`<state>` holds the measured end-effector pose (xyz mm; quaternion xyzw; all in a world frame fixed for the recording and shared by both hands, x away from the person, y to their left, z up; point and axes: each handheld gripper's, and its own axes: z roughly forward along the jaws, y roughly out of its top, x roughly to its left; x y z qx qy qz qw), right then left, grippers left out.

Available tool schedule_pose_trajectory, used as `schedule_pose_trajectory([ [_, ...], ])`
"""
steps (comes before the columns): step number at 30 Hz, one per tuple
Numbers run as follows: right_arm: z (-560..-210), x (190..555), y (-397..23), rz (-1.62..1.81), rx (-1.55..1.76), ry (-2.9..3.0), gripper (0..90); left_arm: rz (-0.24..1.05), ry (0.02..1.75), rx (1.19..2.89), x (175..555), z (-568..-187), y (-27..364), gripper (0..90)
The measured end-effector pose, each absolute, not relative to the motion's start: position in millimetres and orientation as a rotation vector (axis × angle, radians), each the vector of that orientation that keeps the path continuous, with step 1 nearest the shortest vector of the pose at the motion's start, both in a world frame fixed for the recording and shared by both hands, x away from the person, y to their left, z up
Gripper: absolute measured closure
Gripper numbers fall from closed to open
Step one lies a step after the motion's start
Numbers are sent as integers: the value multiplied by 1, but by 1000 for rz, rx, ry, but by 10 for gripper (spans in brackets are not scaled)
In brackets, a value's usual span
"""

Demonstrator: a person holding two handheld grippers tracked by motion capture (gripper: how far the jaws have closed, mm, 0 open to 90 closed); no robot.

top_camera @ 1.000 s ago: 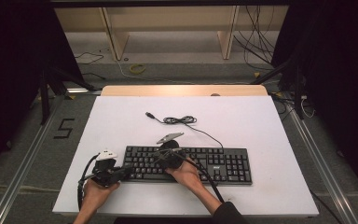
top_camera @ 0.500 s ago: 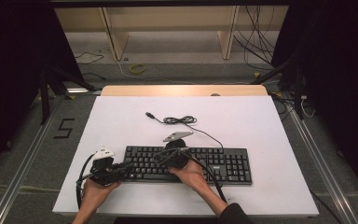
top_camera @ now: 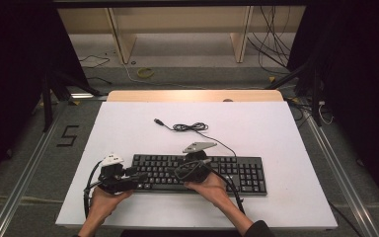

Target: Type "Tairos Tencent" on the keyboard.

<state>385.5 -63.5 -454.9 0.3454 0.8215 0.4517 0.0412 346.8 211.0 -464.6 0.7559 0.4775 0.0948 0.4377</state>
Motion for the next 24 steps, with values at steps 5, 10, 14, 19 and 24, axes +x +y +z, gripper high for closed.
schedule_pose_trajectory([
  [5,-456,380,-71,1391,1054,2514,386,232,1179,1876,351,-462,206,401],
  [10,-457,377,-77,1400,1059,2511,364,244,1176,1875,354,-460,204,420],
  [14,-456,374,-81,1412,1057,2509,355,248,1185,1874,358,-460,204,508],
  [19,-457,371,-86,1418,1051,2504,343,246,1172,1897,363,-460,200,640],
  [24,-458,368,-89,1420,1050,2507,326,240,1156,1915,367,-460,196,747],
])
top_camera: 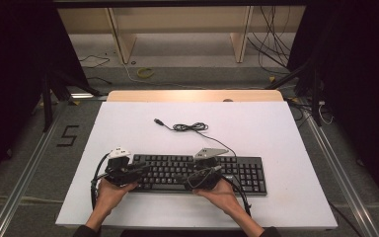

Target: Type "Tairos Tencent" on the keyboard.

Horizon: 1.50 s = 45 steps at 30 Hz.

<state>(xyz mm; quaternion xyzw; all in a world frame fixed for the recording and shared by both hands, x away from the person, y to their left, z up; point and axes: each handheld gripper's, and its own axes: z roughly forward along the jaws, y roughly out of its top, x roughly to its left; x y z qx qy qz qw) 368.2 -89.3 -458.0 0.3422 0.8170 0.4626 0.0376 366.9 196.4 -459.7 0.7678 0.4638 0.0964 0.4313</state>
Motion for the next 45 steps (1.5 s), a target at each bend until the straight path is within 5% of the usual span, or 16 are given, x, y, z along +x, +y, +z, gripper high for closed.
schedule_pose_trajectory([
  [10,-459,361,-94,1428,1024,2512,302,216,1129,1983,378,-465,182,888],
  [45,-460,358,-97,1426,1023,2504,323,222,1157,2028,389,-471,175,865],
])
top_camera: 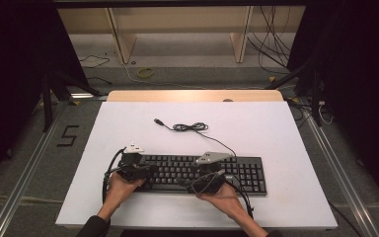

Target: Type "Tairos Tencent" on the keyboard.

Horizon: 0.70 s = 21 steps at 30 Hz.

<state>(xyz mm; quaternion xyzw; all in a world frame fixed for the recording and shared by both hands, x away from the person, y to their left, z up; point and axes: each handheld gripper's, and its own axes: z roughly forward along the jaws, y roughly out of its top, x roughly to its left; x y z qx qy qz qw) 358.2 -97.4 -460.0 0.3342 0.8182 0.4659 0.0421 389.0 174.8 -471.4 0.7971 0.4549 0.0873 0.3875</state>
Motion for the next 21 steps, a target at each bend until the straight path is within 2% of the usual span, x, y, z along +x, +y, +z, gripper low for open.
schedule_pose_trajectory([
  [7,-460,359,-96,1431,1008,2501,375,208,1132,1981,383,-464,181,782],
  [21,-459,361,-89,1408,988,2521,622,180,1123,1899,366,-458,192,590],
])
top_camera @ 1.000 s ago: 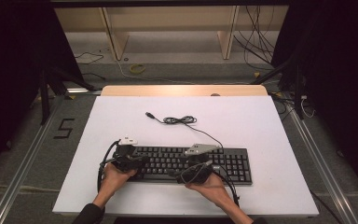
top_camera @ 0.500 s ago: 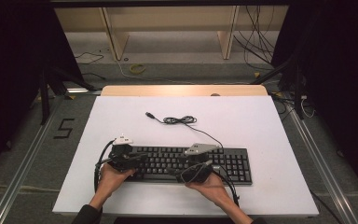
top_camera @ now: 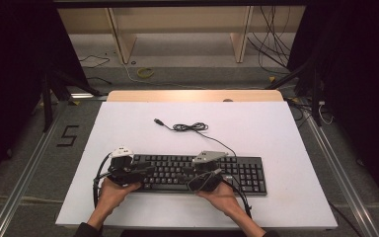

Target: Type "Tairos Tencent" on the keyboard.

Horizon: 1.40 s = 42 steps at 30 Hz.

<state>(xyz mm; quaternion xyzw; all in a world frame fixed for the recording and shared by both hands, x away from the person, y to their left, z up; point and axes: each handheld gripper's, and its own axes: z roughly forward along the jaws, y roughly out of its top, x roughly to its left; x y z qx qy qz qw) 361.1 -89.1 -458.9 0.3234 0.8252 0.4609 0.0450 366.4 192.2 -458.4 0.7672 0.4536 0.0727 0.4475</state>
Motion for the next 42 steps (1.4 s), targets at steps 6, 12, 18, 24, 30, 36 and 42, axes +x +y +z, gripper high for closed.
schedule_pose_trajectory([
  [6,-460,363,-83,1396,977,2541,722,182,1125,1886,361,-458,194,499],
  [12,-463,365,-76,1378,977,2559,823,184,1120,1859,358,-459,199,423],
  [18,-464,367,-71,1358,974,2573,891,196,1101,1839,351,-461,203,389],
  [24,-466,369,-66,1336,980,2588,900,214,1071,1821,344,-461,204,380],
  [30,-470,371,-62,1305,985,2597,900,232,1048,1818,339,-460,205,374],
  [36,-473,372,-60,1276,989,2604,900,233,1042,1818,336,-462,206,368],
  [42,-478,371,-56,1222,978,2624,900,235,1035,1822,335,-462,206,364],
])
